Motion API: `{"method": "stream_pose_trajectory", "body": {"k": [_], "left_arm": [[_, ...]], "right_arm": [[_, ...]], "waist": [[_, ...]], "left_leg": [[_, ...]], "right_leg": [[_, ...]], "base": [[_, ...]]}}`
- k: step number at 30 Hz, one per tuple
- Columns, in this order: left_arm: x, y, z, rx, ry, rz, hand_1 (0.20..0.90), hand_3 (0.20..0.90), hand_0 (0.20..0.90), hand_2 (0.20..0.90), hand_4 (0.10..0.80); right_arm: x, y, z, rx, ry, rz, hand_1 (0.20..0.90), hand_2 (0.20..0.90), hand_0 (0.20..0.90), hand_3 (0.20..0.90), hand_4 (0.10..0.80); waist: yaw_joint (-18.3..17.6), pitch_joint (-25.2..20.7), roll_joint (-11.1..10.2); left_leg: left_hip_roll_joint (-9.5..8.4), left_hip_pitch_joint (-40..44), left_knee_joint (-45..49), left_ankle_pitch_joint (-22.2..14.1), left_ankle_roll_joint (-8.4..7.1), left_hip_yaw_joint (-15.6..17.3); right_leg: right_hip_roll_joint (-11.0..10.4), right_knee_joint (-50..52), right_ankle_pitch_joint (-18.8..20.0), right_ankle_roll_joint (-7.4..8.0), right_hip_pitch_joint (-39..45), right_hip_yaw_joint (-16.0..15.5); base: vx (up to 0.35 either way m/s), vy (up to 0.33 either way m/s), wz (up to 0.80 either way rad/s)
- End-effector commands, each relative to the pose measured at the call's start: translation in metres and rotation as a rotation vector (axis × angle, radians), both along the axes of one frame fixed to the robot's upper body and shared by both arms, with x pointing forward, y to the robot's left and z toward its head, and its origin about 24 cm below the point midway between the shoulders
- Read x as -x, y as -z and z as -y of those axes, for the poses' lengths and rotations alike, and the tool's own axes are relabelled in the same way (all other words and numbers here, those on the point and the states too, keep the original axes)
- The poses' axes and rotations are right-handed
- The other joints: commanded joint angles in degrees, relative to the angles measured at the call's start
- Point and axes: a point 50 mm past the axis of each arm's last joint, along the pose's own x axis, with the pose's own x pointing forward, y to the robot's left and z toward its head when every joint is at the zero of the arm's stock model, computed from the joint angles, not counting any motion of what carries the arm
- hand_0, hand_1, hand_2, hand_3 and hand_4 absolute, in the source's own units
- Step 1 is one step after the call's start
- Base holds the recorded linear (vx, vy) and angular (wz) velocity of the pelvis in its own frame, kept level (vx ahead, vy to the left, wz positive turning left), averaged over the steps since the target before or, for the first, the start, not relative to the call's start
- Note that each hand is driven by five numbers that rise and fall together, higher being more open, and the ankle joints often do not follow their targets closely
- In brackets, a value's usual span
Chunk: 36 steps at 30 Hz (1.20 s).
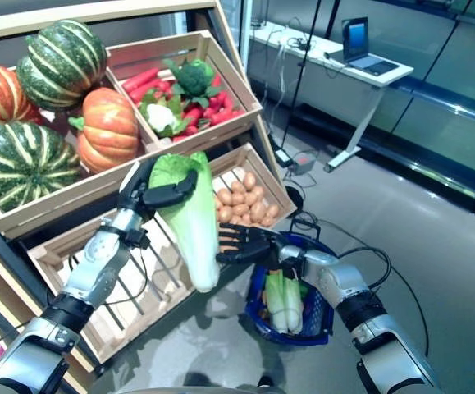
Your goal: Put vegetables into the basket
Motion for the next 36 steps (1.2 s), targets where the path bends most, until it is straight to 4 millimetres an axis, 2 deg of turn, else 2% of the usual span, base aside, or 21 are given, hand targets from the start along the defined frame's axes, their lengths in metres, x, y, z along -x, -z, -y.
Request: {"method": "stream_pose_trajectory", "body": {"k": [1, 8, 13, 17, 24, 28, 32, 36], "left_arm": [[0.000, -0.039, 0.043, 0.094, 0.175, 0.170, 0.300, 0.300, 0.300, 0.300, 0.400], [0.006, -0.038, 0.061, 0.125, 0.247, 0.153, 0.300, 0.300, 0.300, 0.300, 0.400], [0.009, -0.033, 0.069, 0.139, 0.334, 0.129, 0.300, 0.300, 0.300, 0.300, 0.400], [0.011, -0.028, 0.071, 0.158, 0.383, 0.105, 0.300, 0.300, 0.300, 0.300, 0.400], [0.012, -0.029, 0.076, 0.229, 0.420, 0.074, 0.300, 0.300, 0.300, 0.300, 0.400], [0.015, -0.030, 0.088, 0.292, 0.442, 0.060, 0.300, 0.300, 0.300, 0.300, 0.400], [0.018, -0.031, 0.100, 0.339, 0.484, 0.049, 0.300, 0.300, 0.300, 0.300, 0.400], [0.022, -0.026, 0.105, 0.345, 0.507, 0.016, 0.300, 0.300, 0.300, 0.300, 0.400]], "right_arm": [[-0.030, -0.054, -0.038, -0.064, 0.003, 0.269, 0.900, 0.900, 0.900, 0.900, 0.800], [-0.021, -0.049, -0.065, -0.122, -0.115, 0.205, 0.900, 0.900, 0.900, 0.900, 0.800], [-0.010, -0.046, -0.087, -0.374, -0.244, 0.049, 0.900, 0.900, 0.900, 0.900, 0.800], [-0.007, -0.043, -0.088, -0.454, -0.265, -0.003, 0.900, 0.900, 0.900, 0.900, 0.800], [-0.022, -0.044, -0.081, -0.356, -0.144, 0.062, 0.900, 0.900, 0.900, 0.900, 0.800], [-0.030, -0.046, -0.086, -0.329, -0.049, 0.073, 0.900, 0.900, 0.900, 0.900, 0.800], [-0.037, -0.050, -0.094, -0.378, 0.032, 0.073, 0.900, 0.900, 0.900, 0.900, 0.800], [-0.042, -0.060, -0.097, -0.532, 0.062, 0.084, 0.900, 0.900, 0.900, 0.900, 0.800]], "waist": [[0.53, -3.18, -0.26], [0.95, -2.78, -0.25], [2.01, -3.00, -0.39], [2.47, -3.48, -0.47], [2.81, -3.70, -0.52], [2.69, -3.55, -0.49], [2.88, -3.54, -0.30], [3.35, -3.62, 0.01]], "left_leg": [[-1.12, -3.31, -0.06, 0.27, 1.09, -0.42], [-1.43, -2.96, -0.07, 0.16, 1.35, -0.80], [-1.56, -2.84, -0.07, -0.03, 1.23, -1.60], [-1.62, -2.98, -0.07, -0.14, 1.13, -2.12], [-1.77, -3.15, -0.07, -0.14, 1.16, -2.76], [-1.97, -2.94, -0.07, -0.25, 1.31, -2.95], [-1.98, -2.83, -0.07, -0.37, 1.39, -2.95], [-2.00, -2.78, -0.07, -0.49, 1.38, -3.11]], "right_leg": [[-0.89, 0.10, -2.49, -0.74, 2.91, 0.76], [-0.90, 0.30, -2.70, -0.97, 3.36, 1.06], [-1.03, 0.09, -2.81, -0.95, 4.01, 0.37], [-1.11, 0.09, -2.92, -0.87, 4.06, 0.26], [-1.30, 0.09, -2.75, -0.79, 3.80, 0.44], [-1.36, 0.09, -2.72, -0.84, 3.88, 0.85], [-1.46, 0.09, -2.70, -0.85, 3.89, 0.99], [-1.56, 0.09, -2.79, -0.86, 4.09, 0.96]], "base": [[0.032, -0.002, 0.01], [0.023, 0.003, 0.00], [0.036, -0.002, 0.09], [0.030, -0.004, 0.07], [0.013, -0.003, 0.09], [0.000, 0.000, 0.00], [0.000, 0.000, 0.00], [0.000, 0.000, 0.00]]}}
